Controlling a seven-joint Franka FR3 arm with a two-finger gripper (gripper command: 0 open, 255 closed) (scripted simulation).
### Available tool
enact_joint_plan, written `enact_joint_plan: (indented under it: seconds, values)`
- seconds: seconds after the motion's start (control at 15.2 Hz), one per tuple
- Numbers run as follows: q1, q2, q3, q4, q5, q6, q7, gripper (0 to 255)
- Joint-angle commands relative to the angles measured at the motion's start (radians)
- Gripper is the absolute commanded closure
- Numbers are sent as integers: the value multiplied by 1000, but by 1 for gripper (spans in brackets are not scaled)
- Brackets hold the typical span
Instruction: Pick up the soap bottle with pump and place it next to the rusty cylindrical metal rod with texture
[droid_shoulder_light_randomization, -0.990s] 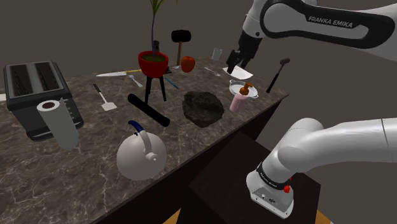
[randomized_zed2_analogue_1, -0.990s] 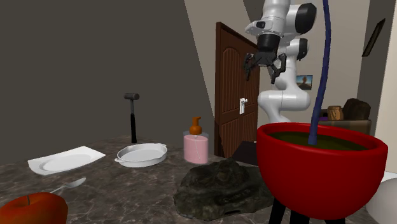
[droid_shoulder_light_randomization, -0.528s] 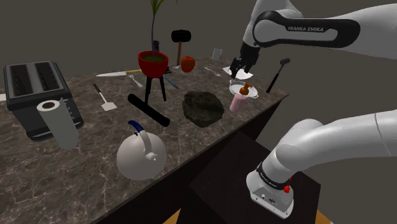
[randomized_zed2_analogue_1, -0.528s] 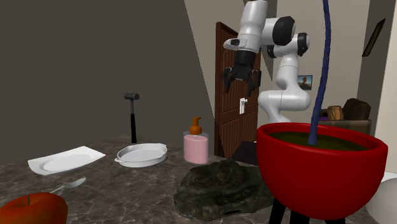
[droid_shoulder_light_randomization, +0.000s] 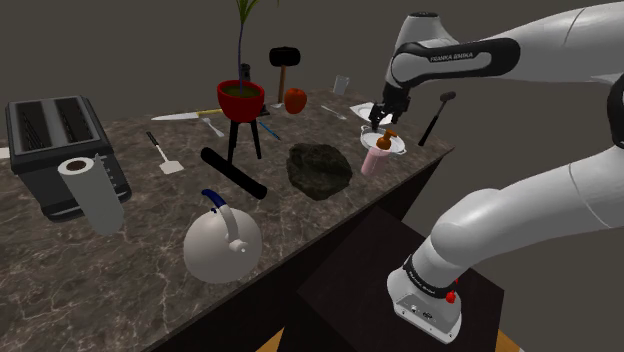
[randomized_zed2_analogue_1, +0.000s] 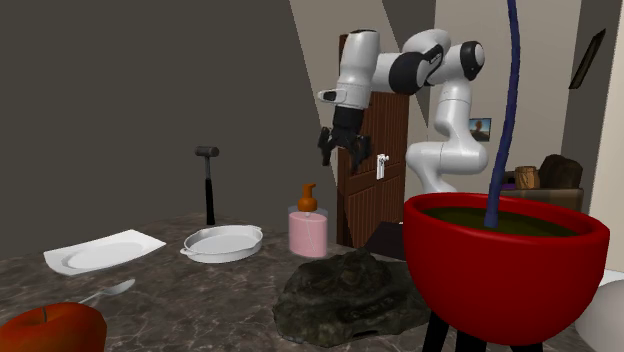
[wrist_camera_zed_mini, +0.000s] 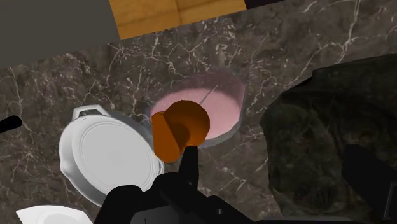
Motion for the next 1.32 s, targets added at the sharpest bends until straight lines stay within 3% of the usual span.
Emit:
enact_joint_plan:
  seconds: [0.0,0.33,0.79,1.25]
  values:
    - [-17,52,-30,9,-13,34,-11,0]
    - [-54,178,-101,47,-29,105,-47,0]
    - [-62,233,-124,0,-34,209,-49,0]
    - [-62,238,-126,-3,-34,217,-50,0]
